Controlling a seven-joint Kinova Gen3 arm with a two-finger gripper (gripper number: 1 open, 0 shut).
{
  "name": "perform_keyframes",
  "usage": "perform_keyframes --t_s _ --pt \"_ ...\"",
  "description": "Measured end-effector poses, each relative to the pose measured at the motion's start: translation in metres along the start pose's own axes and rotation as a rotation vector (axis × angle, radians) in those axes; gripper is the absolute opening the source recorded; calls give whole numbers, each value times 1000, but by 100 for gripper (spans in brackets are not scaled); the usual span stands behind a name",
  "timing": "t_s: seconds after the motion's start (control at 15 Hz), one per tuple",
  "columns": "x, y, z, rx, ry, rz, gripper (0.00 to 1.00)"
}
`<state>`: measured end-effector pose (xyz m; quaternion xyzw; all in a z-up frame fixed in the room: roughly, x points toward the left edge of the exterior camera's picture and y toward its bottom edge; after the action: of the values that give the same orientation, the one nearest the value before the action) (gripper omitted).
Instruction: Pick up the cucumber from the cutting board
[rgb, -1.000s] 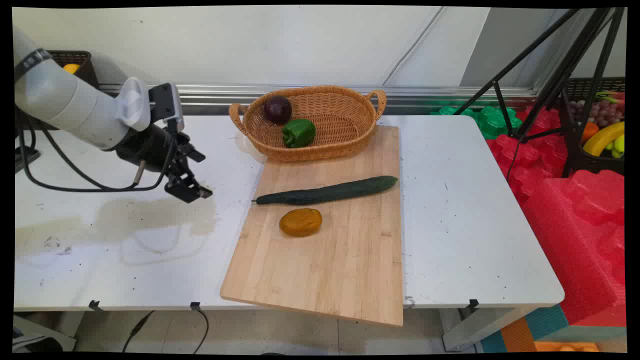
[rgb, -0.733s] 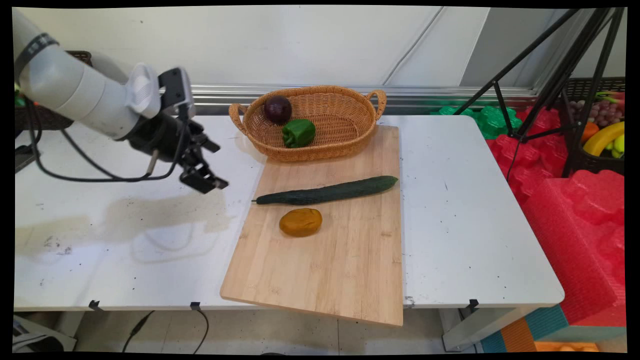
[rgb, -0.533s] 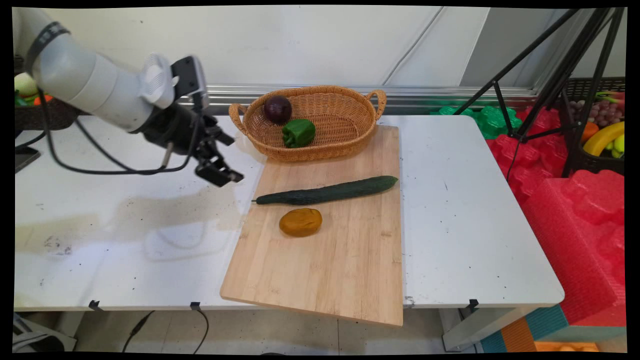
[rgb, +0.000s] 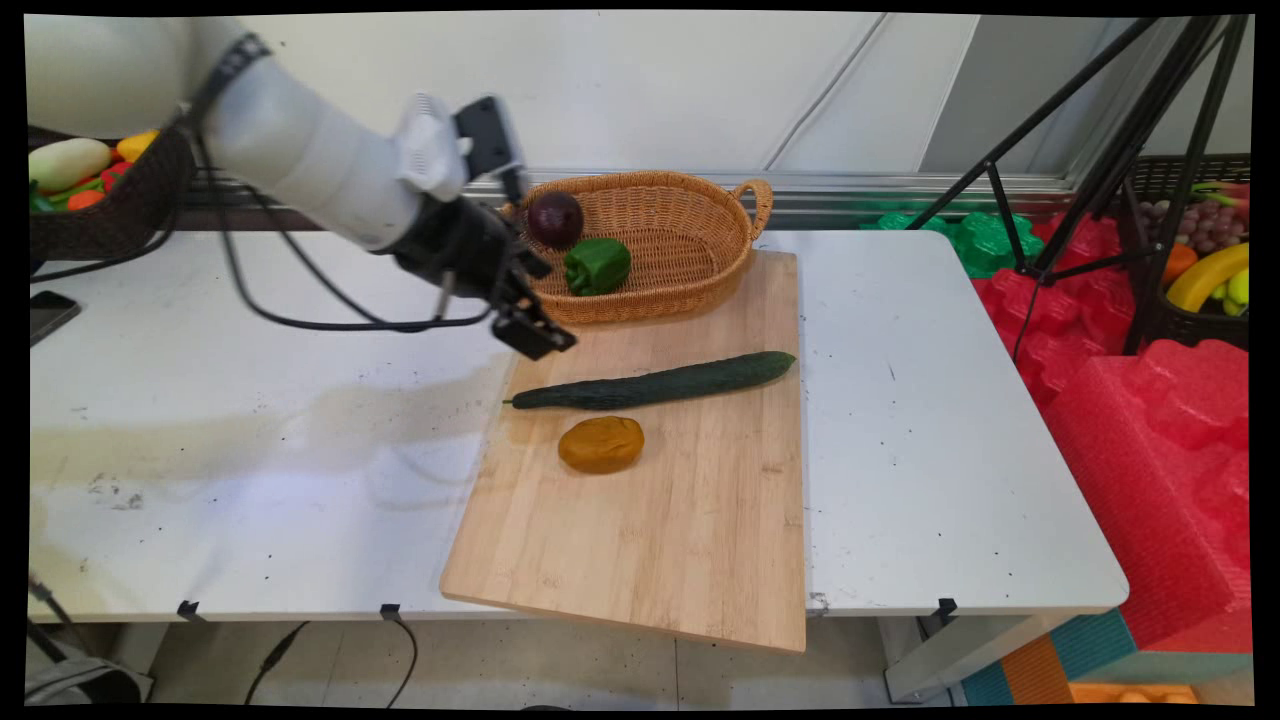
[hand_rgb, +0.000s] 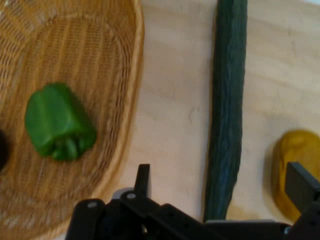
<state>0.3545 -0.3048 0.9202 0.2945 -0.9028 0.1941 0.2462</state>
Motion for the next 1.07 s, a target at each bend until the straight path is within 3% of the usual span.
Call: perform_keyframes --t_s 0.6,1.07 --pt "47 12 93 -60 -47 -6 100" --pt "59 13 147 -96 -83 -8 100"
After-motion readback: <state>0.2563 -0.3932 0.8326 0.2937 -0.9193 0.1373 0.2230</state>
